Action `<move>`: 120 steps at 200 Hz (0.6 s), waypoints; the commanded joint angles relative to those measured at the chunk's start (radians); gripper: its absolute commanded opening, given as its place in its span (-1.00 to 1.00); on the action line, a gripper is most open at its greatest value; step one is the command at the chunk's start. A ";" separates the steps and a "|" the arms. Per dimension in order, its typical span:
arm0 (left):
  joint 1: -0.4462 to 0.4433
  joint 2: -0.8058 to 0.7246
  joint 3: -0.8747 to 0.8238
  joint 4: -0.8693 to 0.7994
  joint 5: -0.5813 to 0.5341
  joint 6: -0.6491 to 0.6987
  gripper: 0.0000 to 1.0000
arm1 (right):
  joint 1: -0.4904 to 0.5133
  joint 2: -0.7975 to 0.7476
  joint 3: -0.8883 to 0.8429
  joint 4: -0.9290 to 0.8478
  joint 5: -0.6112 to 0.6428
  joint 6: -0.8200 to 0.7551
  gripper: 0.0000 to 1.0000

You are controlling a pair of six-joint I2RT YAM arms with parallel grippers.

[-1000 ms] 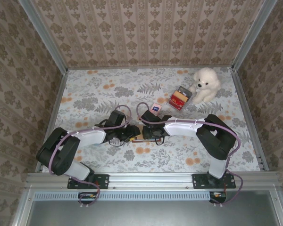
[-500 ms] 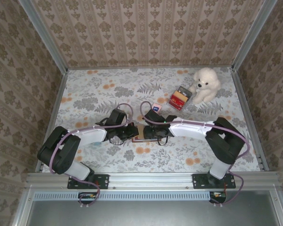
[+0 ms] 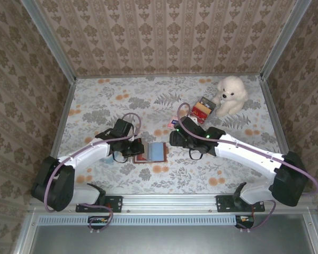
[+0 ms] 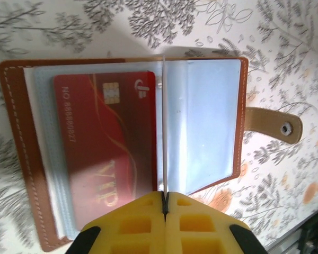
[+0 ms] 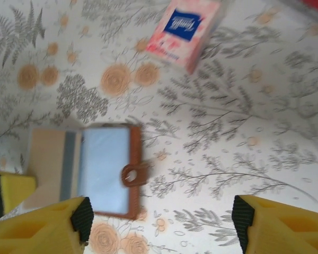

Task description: Take the credit cards out of the card holder

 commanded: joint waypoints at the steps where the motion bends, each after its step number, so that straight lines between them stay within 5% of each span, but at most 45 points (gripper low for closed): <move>1: 0.005 -0.016 0.053 -0.179 -0.066 0.102 -0.95 | -0.009 -0.050 0.024 -0.077 0.140 0.049 0.56; 42: -0.011 0.012 0.081 -0.176 -0.110 0.105 -0.84 | -0.044 -0.139 0.014 -0.057 0.177 0.009 0.99; 92: -0.062 0.050 0.112 -0.099 -0.069 0.037 -0.30 | -0.151 -0.230 -0.074 0.128 -0.020 -0.134 1.00; 120: -0.092 0.108 0.137 -0.047 -0.036 -0.014 -0.24 | -0.223 -0.238 -0.111 0.196 -0.130 -0.148 1.00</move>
